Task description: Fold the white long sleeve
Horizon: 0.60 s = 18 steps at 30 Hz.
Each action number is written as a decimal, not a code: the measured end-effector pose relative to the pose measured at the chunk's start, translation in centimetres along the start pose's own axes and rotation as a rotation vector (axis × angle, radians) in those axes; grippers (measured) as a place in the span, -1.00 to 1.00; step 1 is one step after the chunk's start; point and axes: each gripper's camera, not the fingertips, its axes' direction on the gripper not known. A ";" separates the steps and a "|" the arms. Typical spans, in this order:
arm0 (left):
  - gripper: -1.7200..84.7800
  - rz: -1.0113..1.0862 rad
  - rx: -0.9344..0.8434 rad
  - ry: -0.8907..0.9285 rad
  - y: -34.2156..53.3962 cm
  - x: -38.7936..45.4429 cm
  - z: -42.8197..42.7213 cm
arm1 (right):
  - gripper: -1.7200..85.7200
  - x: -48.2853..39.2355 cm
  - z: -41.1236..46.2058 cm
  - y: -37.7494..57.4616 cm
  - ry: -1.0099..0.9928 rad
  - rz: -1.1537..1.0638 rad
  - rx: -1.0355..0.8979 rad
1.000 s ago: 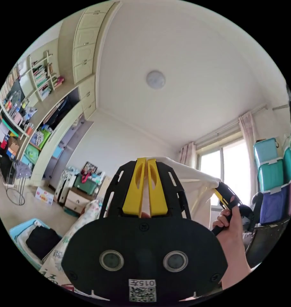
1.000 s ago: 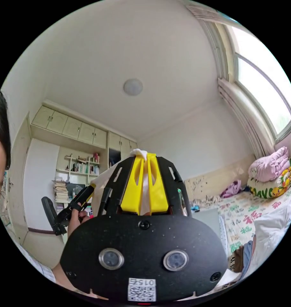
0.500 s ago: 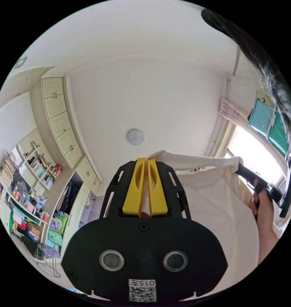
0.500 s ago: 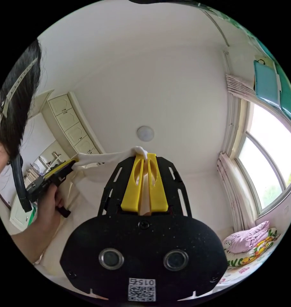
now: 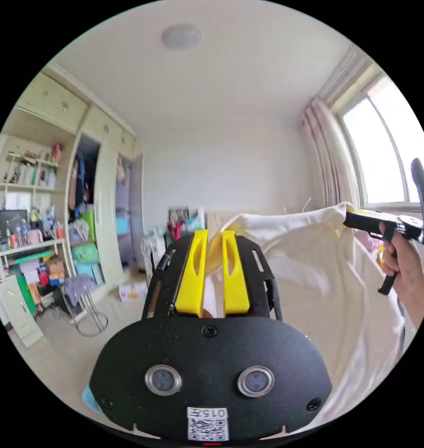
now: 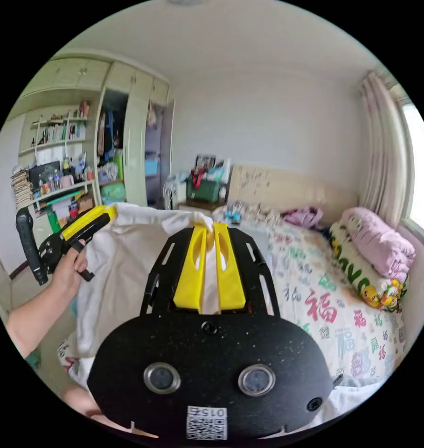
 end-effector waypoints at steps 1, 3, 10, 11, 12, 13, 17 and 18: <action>-0.78 -0.040 -0.037 0.069 2.4 -2.2 1.7 | -0.85 1.3 2.5 1.2 -0.039 0.043 -0.076; -0.74 -0.109 -0.051 0.230 6.0 -5.8 2.4 | -0.85 0.3 3.5 5.6 -0.165 -0.081 -0.034; -0.77 -0.099 -0.521 0.518 21.8 -14.6 -5.4 | -0.69 -9.6 1.3 19.7 -0.622 -0.508 -0.363; -0.77 -0.112 -0.546 0.508 23.2 -14.9 -6.4 | -0.67 -10.3 0.4 21.7 -0.603 -0.515 -0.398; -0.77 -0.146 -0.582 0.498 25.8 -15.3 -8.5 | -0.66 -10.3 -0.1 22.5 -0.595 -0.514 -0.407; -0.77 -0.179 -0.619 0.506 28.2 -15.5 -10.1 | -0.65 -9.8 -1.1 23.9 -0.576 -0.492 -0.424; -0.74 -0.261 -0.731 0.512 32.2 -15.4 -12.8 | -0.64 -4.7 -5.1 26.7 -0.397 -0.263 -0.443; -0.73 -0.287 -0.707 0.501 32.4 -15.4 -13.3 | -0.64 -3.1 -6.3 27.5 -0.311 -0.193 -0.440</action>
